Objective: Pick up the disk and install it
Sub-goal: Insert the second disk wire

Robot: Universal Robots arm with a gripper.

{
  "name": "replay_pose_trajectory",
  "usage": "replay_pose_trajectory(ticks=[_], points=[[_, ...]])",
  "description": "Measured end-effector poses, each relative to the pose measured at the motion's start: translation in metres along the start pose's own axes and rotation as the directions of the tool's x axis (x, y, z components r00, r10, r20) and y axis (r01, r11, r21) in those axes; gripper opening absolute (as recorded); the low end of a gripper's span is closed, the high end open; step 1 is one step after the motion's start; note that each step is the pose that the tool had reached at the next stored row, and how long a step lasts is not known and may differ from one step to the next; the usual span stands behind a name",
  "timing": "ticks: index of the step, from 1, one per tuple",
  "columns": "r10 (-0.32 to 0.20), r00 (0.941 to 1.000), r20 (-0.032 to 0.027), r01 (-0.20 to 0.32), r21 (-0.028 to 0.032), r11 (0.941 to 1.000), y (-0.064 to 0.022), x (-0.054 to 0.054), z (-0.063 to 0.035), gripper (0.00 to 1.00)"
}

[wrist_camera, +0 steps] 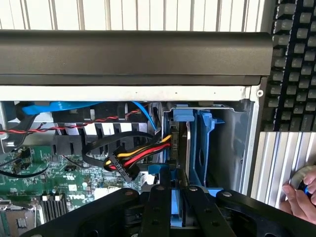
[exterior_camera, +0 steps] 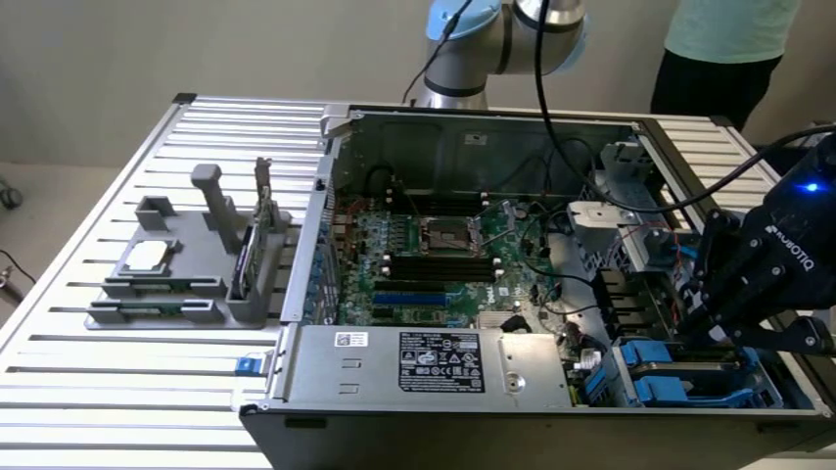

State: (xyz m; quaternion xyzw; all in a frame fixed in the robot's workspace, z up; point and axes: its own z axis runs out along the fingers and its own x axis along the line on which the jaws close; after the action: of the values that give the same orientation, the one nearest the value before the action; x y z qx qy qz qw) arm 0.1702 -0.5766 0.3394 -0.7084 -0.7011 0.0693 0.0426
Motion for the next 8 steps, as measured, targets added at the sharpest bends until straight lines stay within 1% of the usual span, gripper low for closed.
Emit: replay_pose_trajectory(ticks=[8], points=[[-0.014, 0.9998, -0.0145, 0.014, -0.0004, 0.9999, 0.0002, -0.0016, 0.0008, 0.16]])
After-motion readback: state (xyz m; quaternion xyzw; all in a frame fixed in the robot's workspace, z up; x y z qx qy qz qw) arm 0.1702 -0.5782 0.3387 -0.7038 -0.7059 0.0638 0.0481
